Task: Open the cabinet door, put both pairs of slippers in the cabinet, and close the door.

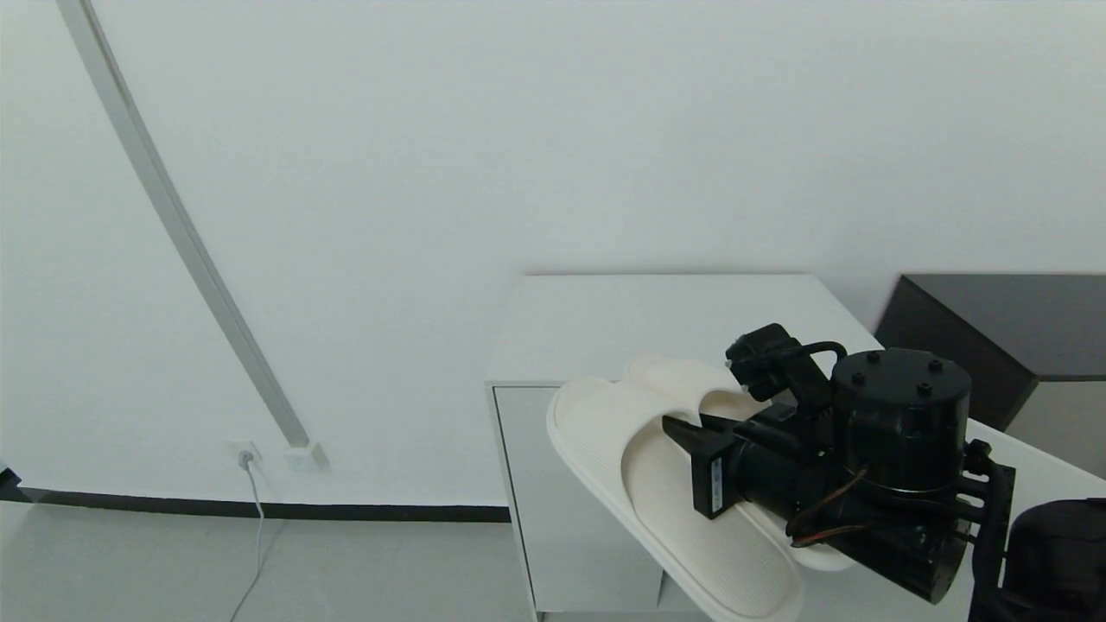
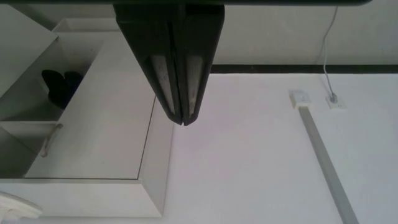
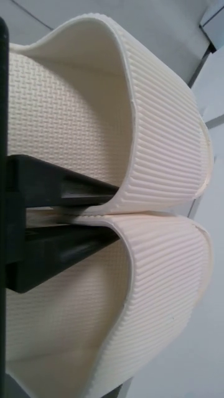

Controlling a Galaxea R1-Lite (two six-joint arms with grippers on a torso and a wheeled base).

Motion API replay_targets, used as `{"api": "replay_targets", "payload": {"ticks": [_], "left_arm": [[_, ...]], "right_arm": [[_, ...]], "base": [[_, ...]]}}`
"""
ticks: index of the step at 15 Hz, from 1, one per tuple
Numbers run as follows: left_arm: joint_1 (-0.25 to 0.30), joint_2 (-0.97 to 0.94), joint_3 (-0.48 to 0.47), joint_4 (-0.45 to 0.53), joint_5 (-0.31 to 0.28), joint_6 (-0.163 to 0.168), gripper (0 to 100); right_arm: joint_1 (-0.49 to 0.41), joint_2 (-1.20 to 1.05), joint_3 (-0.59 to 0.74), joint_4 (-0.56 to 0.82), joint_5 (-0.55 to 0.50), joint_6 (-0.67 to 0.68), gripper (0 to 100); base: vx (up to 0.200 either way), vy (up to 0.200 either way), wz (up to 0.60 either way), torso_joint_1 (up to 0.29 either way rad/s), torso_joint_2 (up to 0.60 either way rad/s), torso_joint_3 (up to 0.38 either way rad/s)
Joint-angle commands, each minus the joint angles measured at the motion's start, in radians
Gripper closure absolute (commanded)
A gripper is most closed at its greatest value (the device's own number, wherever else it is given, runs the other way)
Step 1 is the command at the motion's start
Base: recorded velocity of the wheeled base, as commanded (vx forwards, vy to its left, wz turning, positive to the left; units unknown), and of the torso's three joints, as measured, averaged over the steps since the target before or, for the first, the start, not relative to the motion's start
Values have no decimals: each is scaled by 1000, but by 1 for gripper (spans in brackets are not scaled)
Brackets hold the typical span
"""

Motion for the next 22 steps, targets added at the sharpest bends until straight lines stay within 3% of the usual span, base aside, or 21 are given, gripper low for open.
{"api": "replay_targets", "payload": {"ticks": [1,13,22], "left_arm": [[0,0,0,0,1,0,100],[0,0,0,0,2,3,100],[0,2,0,0,2,3,100]], "right_arm": [[0,4,1,0,0,0,100],[-2,23,27,-67,9,0,100],[-2,16,31,-67,9,0,100]], "base": [[0,0,0,0,0,0],[0,0,0,0,0,0],[0,-200,0,3,2,4]]}}
